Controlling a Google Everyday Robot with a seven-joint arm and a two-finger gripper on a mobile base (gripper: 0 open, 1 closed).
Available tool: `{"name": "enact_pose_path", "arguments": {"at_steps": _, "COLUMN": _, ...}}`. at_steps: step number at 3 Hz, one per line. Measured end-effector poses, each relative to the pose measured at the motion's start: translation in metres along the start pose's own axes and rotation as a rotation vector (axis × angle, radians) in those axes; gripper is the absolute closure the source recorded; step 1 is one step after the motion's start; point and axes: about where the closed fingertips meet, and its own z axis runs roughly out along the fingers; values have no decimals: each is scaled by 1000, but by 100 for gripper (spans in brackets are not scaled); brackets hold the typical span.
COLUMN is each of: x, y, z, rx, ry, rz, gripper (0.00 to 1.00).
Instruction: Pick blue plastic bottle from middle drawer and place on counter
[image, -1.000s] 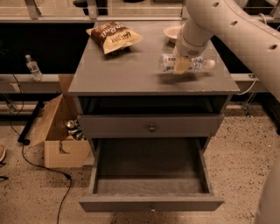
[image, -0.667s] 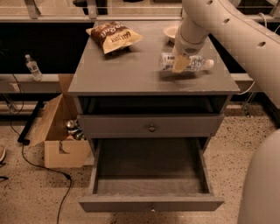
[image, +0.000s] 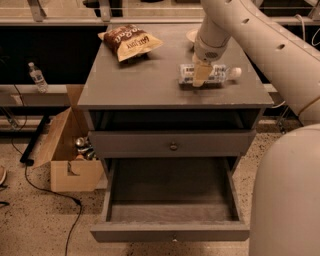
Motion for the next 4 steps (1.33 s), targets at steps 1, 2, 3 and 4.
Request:
{"name": "enact_pose_path", "arguments": {"at_steps": 1, "x": -6, "y": -5, "z": 1, "rx": -10, "ry": -9, "rz": -5, "gripper": 0}}
{"name": "enact_pose_path", "arguments": {"at_steps": 2, "x": 0, "y": -12, "z": -11, "rx": -15, "ry": -32, "rz": 10, "gripper": 0}}
{"name": "enact_pose_path", "arguments": {"at_steps": 3, "x": 20, "y": -21, "z": -39, "rx": 4, "ry": -31, "rz": 31, "gripper": 0}}
{"name": "enact_pose_path", "arguments": {"at_steps": 4, "x": 50, "y": -21, "z": -68, "rx": 5, "ry": -113, "rz": 102, "gripper": 0}}
